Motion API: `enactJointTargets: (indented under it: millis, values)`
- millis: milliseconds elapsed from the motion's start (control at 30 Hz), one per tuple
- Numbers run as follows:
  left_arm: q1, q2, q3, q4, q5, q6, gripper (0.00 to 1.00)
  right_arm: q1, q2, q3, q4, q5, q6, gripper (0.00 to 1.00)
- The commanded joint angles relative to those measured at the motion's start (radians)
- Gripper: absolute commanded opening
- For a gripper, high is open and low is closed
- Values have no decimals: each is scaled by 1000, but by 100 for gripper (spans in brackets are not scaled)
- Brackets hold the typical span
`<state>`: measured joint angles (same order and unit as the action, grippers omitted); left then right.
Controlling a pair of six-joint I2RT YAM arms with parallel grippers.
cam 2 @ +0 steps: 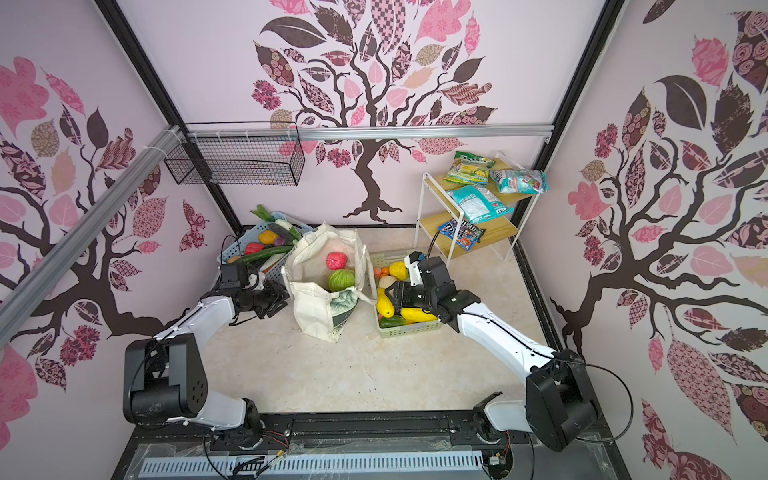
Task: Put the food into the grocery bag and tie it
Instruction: 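Grasp the tote bag's white handle nearest the left gripper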
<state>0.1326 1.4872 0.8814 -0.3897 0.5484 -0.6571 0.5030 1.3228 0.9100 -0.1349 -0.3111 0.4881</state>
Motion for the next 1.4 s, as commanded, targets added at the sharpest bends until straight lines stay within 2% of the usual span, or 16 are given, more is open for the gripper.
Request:
enactJointTargets:
  millis: [0,133,233,267,500,567,700,833,1000,1167,1367]
  values:
    - [0,15,-32,80,52,-28,56,8,-5,41,-12,-1,-14,60]
    - [16,3,-44,110,65,-77,55,11,-13,37,-21,4,-17,60]
    - [38,-25,-45,179,139,-100,44,11,-16,33,-28,4,-17,60]
    - [38,-28,-34,178,155,-89,43,11,-15,35,-33,3,-18,60]
    - [29,16,-29,194,317,-20,50,31,8,50,-53,-2,-25,60]
    - [23,27,-37,172,292,9,52,35,23,61,-58,-5,-28,60]
    - [-1,53,19,11,147,92,54,45,40,86,-65,-5,-33,60]
    - [-18,90,35,-10,79,82,52,47,38,97,-63,4,-33,60]
    - [-18,93,10,66,60,12,41,47,30,86,-57,12,-30,60]
    - [-13,36,-2,114,34,-44,25,49,31,73,-42,8,-22,60]
    - [28,-50,-4,89,-8,-56,13,48,40,79,-33,12,-24,60]
